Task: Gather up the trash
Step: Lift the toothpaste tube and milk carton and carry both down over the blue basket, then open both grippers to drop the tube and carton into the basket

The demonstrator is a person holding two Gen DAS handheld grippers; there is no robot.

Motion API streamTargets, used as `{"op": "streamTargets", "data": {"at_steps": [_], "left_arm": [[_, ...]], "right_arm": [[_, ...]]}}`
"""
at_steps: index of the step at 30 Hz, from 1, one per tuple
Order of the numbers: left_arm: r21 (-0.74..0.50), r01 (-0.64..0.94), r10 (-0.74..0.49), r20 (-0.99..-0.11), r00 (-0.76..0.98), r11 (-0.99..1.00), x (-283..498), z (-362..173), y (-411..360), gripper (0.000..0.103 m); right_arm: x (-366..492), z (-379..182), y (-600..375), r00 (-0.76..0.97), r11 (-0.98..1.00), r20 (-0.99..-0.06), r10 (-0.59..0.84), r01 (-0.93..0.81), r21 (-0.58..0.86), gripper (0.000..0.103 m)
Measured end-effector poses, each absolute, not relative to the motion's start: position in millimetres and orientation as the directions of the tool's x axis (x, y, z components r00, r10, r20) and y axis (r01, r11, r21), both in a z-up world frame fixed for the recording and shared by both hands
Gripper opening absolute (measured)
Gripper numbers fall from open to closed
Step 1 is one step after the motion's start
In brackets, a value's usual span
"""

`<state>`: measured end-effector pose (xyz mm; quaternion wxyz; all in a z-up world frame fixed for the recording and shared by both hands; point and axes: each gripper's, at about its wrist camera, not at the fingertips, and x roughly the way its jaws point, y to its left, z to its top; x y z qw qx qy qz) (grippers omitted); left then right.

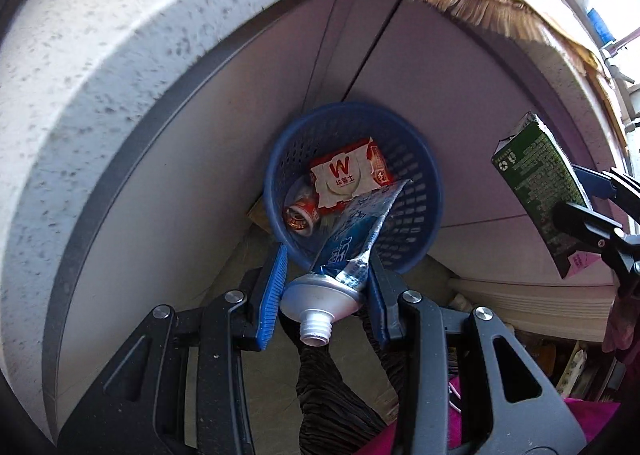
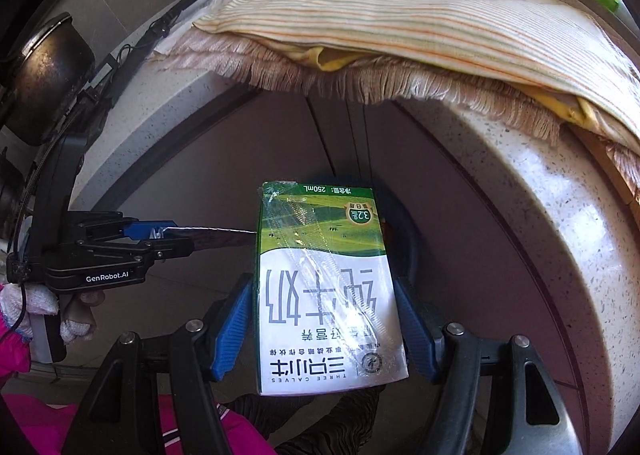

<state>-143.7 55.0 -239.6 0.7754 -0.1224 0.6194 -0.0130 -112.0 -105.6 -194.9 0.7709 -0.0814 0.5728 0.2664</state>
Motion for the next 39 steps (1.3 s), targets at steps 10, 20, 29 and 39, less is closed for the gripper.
{"op": "streamTargets", "data": {"at_steps": [10, 20, 29, 39], "left_arm": [[-0.163, -0.121, -0.137, -0.970, 0.199, 0.979, -125, -259, 47, 0.037], [-0.116, -0.101, -0.095, -0.977, 0.193, 0.988, -112, -258, 38, 0.038], [-0.095, -0.085, -0.077, -0.978, 0.196, 0.992, -103, -253, 31, 0.039], [-0.069, -0.072, -0.052, -0.975, 0.215, 0.995, -102, -240, 32, 0.053]], "right_arm": [[-107, -223, -92, 0.192, 0.842, -0.945, 0.264, -0.525, 0.128, 0.071], [-95, -243, -81, 0.176, 0.835, -0.961, 0.216, -0.542, 0.089, 0.071], [-86, -251, -76, 0.184, 0.836, -0.964, 0.192, -0.544, 0.063, 0.071], [-77, -245, -74, 0.199, 0.841, -0.961, 0.190, -0.539, 0.054, 0.078]]}}
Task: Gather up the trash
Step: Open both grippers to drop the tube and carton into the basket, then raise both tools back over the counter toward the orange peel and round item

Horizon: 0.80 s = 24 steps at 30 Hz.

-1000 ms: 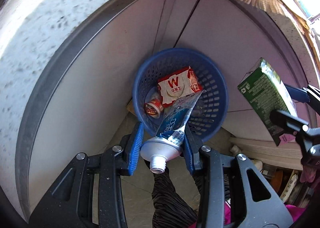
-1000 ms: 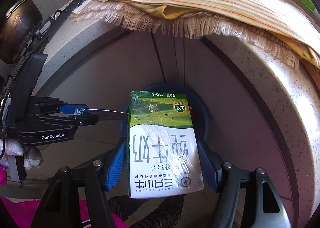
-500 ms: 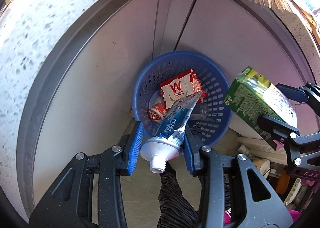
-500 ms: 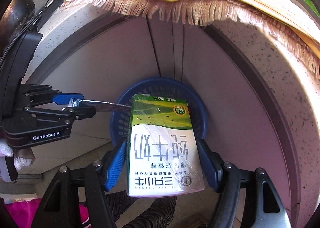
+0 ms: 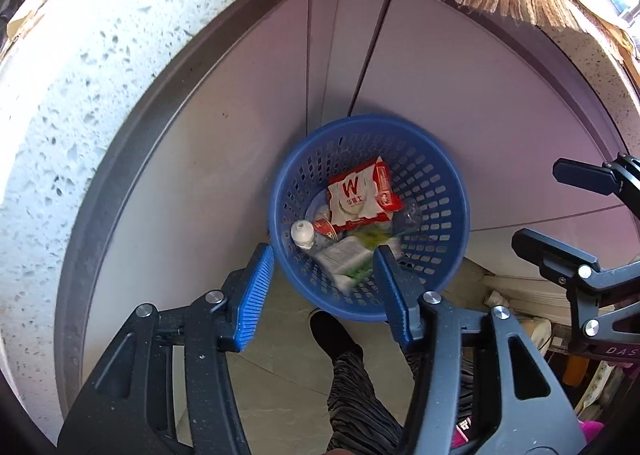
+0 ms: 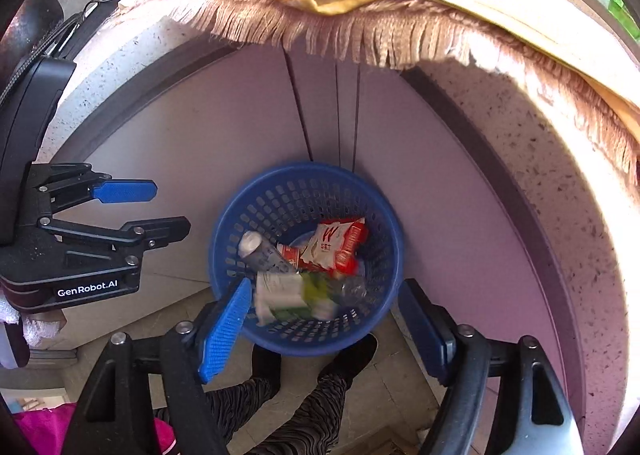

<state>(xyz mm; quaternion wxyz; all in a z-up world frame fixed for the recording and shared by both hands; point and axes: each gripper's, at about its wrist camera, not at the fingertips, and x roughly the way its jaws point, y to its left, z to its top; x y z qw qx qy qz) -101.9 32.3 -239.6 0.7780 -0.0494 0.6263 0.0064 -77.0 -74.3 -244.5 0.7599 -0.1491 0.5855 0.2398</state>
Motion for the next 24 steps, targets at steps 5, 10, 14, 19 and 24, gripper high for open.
{"op": "streamTargets", "data": {"at_steps": [5, 10, 14, 19, 24], "left_arm": [[-0.068, -0.072, -0.051, -0.974, 0.221, 0.995, -101, -235, 34, 0.053], [-0.067, -0.075, -0.047, -0.968, 0.246, 0.995, -101, -226, 37, 0.053], [-0.085, -0.086, -0.058, -0.959, 0.278, 0.993, -102, -209, 42, 0.053], [-0.105, -0.098, -0.067, -0.941, 0.331, 0.990, -102, -178, 47, 0.053], [-0.150, -0.135, -0.084, -0.911, 0.403, 0.979, -92, -144, 54, 0.053]], "right_arm": [[-78, -235, -77, 0.198, 0.838, -0.959, 0.201, -0.542, 0.064, 0.078], [-81, -215, -79, 0.201, 0.833, -0.952, 0.232, -0.547, 0.087, 0.080], [-84, -196, -84, 0.202, 0.821, -0.940, 0.274, -0.558, 0.120, 0.081], [-86, -167, -96, 0.209, 0.799, -0.915, 0.345, -0.577, 0.169, 0.085], [-78, -136, -110, 0.241, 0.792, -0.887, 0.394, -0.579, 0.194, 0.086]]}}
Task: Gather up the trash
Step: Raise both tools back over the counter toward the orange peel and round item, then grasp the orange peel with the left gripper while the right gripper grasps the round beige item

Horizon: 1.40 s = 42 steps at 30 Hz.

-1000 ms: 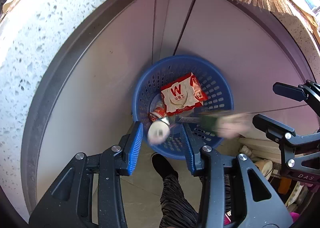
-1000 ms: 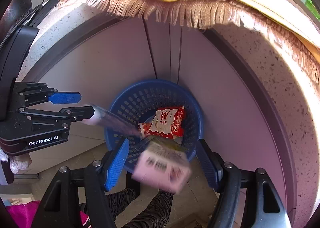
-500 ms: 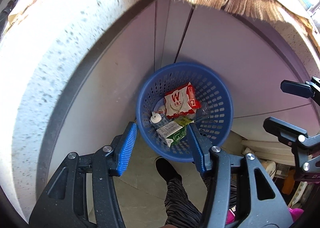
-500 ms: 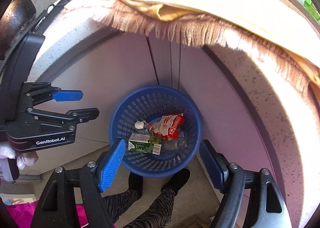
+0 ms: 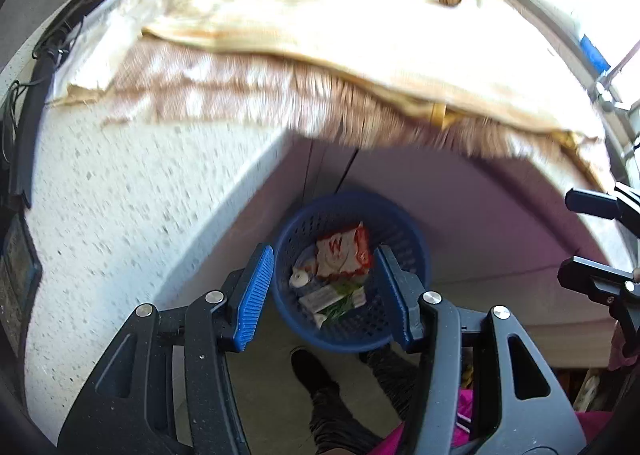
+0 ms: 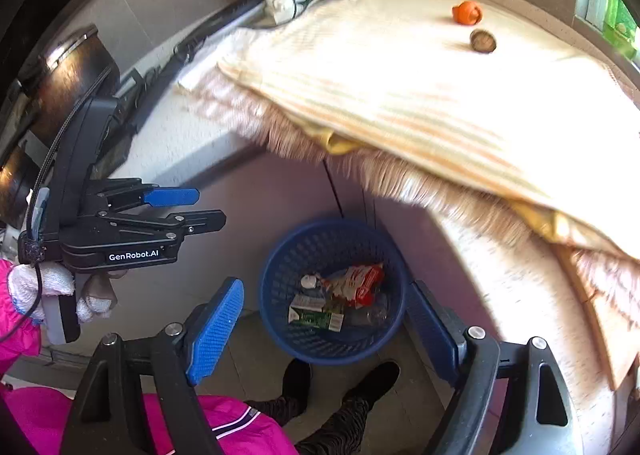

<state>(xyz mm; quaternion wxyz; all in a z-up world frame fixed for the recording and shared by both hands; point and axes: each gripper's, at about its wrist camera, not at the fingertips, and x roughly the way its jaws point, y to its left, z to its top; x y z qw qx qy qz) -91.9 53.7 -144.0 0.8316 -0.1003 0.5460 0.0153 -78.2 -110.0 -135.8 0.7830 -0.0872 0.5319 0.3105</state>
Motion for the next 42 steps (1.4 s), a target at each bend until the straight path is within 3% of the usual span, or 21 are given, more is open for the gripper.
{"op": "streamTargets", "data": {"at_steps": [13, 26, 37, 42], "left_arm": [[-0.283, -0.192, -0.132, -0.817, 0.561, 0.940, -8, -74, 61, 0.056], [-0.348, -0.125, -0.212, -0.778, 0.591, 0.929, 117, -64, 36, 0.058], [-0.318, -0.084, -0.227, -0.816, 0.532, 0.944, 224, -77, 14, 0.059], [-0.239, -0.040, -0.189, -0.850, 0.492, 0.970, 262, -86, 1, 0.061]], "right_arm": [[-4, -66, -162, 0.399, 0.821, -0.793, 0.461, -0.532, 0.209, 0.091], [76, -61, -175, 0.446, 0.836, -0.764, 0.466, -0.505, 0.215, 0.091], [128, -84, -166, 0.425, 0.836, -0.785, 0.450, -0.509, 0.204, 0.091], [150, -94, -156, 0.406, 0.837, -0.802, 0.439, -0.508, 0.201, 0.091]]}}
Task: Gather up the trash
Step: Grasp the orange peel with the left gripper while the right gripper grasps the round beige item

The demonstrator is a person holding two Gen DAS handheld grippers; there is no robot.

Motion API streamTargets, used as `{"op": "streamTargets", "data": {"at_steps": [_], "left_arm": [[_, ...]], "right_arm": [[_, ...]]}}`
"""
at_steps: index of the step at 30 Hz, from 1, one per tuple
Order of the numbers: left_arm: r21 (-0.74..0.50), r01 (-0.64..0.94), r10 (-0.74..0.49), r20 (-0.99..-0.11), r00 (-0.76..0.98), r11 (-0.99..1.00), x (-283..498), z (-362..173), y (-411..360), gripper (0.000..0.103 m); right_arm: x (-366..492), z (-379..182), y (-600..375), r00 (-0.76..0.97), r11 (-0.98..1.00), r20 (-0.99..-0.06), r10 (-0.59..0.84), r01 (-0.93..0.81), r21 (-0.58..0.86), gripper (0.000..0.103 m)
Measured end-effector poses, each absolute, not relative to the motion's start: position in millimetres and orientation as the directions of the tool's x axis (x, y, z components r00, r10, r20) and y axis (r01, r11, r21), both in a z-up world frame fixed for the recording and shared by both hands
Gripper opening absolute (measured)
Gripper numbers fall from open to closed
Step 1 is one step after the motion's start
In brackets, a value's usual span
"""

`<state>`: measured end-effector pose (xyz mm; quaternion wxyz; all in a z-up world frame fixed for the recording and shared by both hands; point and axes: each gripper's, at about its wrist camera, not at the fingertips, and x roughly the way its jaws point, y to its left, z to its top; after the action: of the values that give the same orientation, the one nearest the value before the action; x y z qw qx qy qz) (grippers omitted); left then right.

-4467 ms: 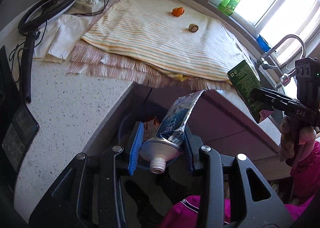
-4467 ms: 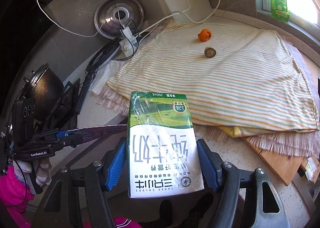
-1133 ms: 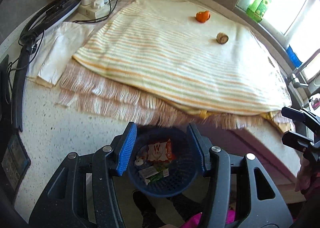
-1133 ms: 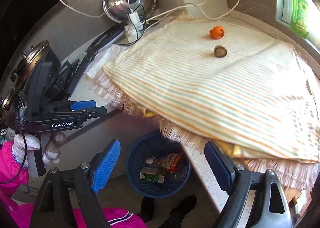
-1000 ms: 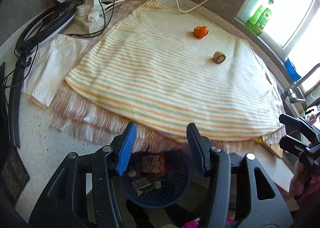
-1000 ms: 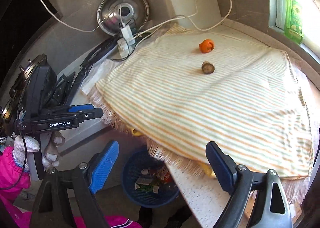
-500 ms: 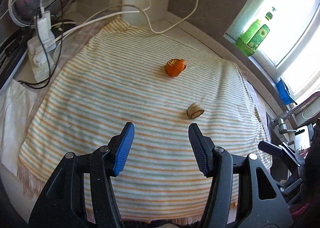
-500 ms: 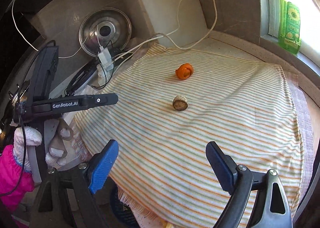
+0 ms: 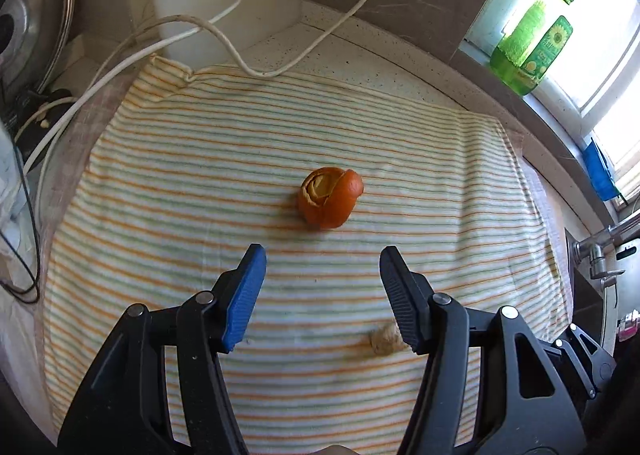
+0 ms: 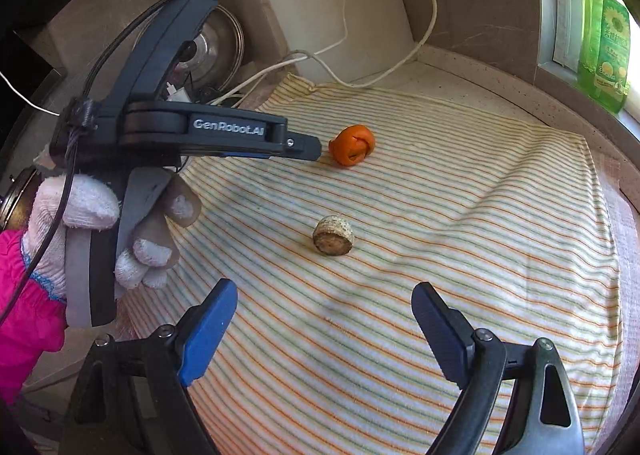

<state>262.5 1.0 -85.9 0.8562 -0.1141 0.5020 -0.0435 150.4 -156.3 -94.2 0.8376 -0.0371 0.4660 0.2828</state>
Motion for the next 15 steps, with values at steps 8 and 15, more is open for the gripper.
{"op": "streamTargets", "data": {"at_steps": [8, 15], "left_arm": [[-0.221, -0.066, -0.169, -0.879, 0.446, 0.973, 303, -110, -2, 0.061], [-0.243, -0.084, -0.186, -0.885, 0.426, 0.966, 320, -121, -2, 0.061]], "right_arm": [[175, -106, -142, 0.385, 0.830, -0.817, 0.429, -0.525, 0.188, 0.088], [191, -120, -130, 0.363, 0.829, -0.842, 0.398, -0.536, 0.161, 0.083]]}}
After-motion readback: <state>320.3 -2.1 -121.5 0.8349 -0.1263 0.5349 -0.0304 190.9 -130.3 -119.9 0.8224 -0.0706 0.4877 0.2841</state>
